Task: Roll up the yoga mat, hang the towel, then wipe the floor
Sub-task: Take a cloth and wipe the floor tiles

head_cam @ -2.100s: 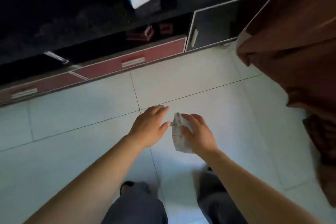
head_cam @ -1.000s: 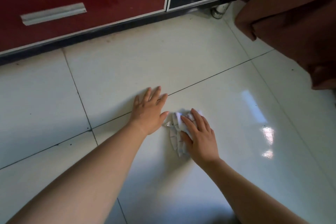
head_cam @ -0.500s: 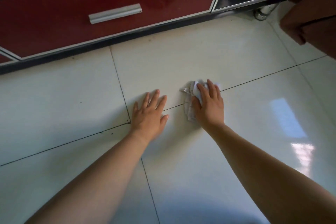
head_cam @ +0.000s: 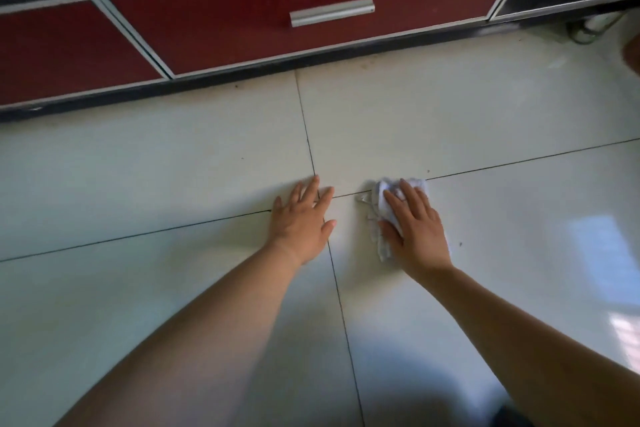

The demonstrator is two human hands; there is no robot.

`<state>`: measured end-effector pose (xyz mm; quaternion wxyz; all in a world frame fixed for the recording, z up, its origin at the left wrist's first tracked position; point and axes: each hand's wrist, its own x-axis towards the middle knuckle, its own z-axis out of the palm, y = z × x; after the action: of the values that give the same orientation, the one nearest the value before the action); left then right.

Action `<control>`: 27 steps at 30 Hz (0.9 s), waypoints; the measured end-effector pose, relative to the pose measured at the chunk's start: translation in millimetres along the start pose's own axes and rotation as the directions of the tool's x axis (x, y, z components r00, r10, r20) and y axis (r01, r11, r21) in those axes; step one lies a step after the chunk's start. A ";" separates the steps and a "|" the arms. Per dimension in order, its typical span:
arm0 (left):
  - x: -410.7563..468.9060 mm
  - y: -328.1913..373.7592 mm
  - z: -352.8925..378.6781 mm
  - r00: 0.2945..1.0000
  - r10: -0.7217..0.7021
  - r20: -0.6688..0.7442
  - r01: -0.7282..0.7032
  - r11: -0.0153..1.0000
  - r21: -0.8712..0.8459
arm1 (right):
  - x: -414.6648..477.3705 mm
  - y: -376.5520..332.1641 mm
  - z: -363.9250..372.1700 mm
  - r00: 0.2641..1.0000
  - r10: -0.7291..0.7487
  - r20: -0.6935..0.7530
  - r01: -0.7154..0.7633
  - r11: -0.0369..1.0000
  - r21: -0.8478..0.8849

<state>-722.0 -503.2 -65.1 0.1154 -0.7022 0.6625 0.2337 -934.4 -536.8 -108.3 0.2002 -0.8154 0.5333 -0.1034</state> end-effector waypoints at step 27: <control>-27.8 -77.7 12.4 0.971 -0.226 -0.072 0.219 0.971 -0.101 | 45.8 -76.3 36.4 0.992 -0.117 0.053 0.118 0.993 -0.006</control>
<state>-648.1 -465.6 -73.9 0.0807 -0.7858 0.5723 0.2201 -838.6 -543.8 -109.8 0.2043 -0.8486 0.4794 -0.0910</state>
